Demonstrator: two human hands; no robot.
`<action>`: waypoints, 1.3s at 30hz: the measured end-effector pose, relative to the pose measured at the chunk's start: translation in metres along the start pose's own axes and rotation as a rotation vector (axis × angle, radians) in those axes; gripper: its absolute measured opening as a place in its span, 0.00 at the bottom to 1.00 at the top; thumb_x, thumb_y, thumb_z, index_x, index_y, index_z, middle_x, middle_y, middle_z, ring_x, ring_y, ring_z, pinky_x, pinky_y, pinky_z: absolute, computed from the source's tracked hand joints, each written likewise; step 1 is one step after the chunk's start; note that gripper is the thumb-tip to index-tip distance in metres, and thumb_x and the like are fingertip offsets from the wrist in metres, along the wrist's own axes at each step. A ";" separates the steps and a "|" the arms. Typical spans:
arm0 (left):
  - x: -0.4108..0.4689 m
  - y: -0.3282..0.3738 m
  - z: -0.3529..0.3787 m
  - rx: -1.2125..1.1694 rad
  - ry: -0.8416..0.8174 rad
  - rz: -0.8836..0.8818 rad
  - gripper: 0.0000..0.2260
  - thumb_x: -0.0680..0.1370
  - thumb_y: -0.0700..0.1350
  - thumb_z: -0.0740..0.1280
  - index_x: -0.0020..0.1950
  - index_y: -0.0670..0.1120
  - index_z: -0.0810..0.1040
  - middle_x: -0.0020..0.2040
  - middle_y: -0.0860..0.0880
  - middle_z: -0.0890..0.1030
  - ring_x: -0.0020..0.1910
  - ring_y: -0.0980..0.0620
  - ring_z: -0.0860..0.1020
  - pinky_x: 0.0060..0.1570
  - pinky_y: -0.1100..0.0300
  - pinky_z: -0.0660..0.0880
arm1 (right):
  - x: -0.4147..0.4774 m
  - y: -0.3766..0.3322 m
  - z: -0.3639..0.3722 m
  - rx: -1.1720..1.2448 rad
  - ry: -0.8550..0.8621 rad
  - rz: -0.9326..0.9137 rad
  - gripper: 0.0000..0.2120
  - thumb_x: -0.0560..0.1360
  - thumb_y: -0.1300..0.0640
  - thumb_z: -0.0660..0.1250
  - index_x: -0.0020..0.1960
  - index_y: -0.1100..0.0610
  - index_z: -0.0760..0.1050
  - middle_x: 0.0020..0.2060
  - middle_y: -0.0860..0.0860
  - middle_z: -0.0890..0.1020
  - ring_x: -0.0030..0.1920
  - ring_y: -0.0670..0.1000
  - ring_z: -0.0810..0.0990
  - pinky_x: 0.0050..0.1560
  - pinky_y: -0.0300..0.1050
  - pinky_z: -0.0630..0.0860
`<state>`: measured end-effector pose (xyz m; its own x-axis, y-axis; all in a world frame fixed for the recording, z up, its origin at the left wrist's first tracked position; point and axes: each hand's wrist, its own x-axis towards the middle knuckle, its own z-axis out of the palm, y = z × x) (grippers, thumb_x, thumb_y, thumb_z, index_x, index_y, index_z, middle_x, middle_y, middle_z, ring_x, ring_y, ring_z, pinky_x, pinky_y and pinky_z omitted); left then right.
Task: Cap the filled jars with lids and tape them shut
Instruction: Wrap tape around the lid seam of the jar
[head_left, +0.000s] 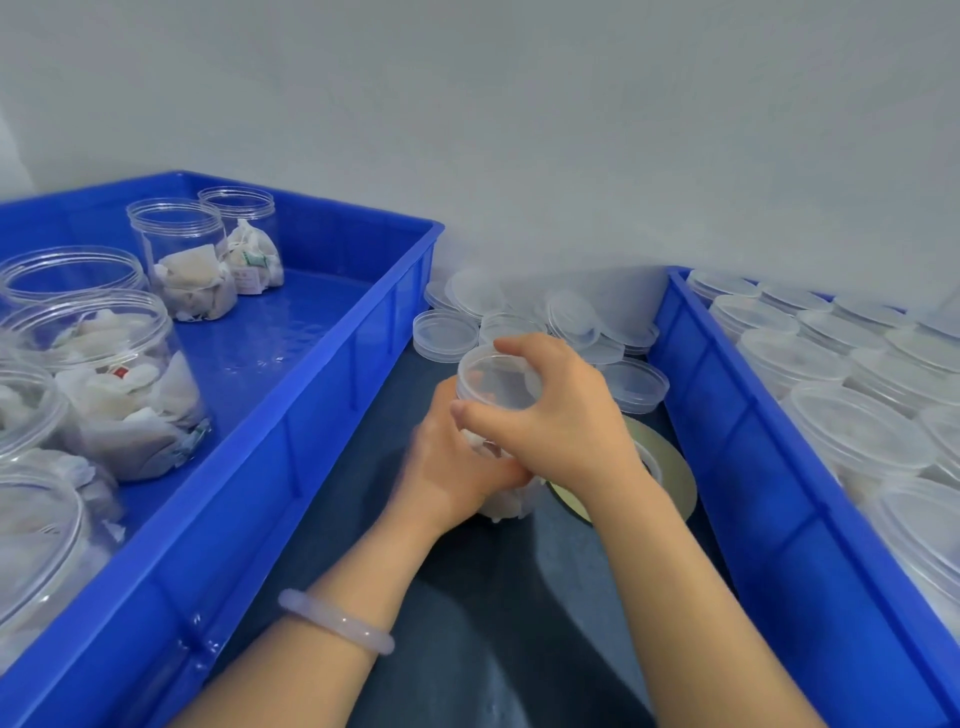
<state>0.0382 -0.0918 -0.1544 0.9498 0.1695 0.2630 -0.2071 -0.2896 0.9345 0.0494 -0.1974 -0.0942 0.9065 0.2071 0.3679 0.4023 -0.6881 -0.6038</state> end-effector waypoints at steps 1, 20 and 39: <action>-0.002 -0.001 -0.001 0.022 0.015 0.009 0.23 0.56 0.55 0.74 0.48 0.68 0.72 0.44 0.69 0.79 0.42 0.69 0.79 0.31 0.76 0.70 | -0.001 0.000 0.004 -0.047 0.048 -0.007 0.33 0.63 0.38 0.73 0.65 0.47 0.72 0.63 0.40 0.72 0.63 0.46 0.70 0.56 0.43 0.69; -0.012 -0.007 -0.007 0.275 0.068 -0.067 0.15 0.69 0.57 0.73 0.30 0.50 0.74 0.28 0.57 0.76 0.30 0.61 0.74 0.31 0.70 0.68 | -0.053 0.077 -0.010 -0.335 -0.098 0.251 0.13 0.69 0.43 0.66 0.42 0.53 0.74 0.39 0.44 0.77 0.47 0.50 0.75 0.52 0.44 0.68; -0.011 -0.009 0.000 0.014 -0.079 -0.117 0.06 0.74 0.40 0.71 0.41 0.51 0.82 0.33 0.53 0.83 0.29 0.57 0.81 0.36 0.61 0.79 | -0.059 0.067 -0.009 -0.218 0.036 0.195 0.23 0.63 0.29 0.62 0.38 0.49 0.73 0.31 0.43 0.77 0.35 0.41 0.75 0.34 0.38 0.68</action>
<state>0.0293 -0.0913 -0.1660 0.9828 0.1287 0.1322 -0.0910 -0.2851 0.9542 0.0217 -0.2620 -0.1498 0.9573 0.0347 0.2869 0.1808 -0.8464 -0.5010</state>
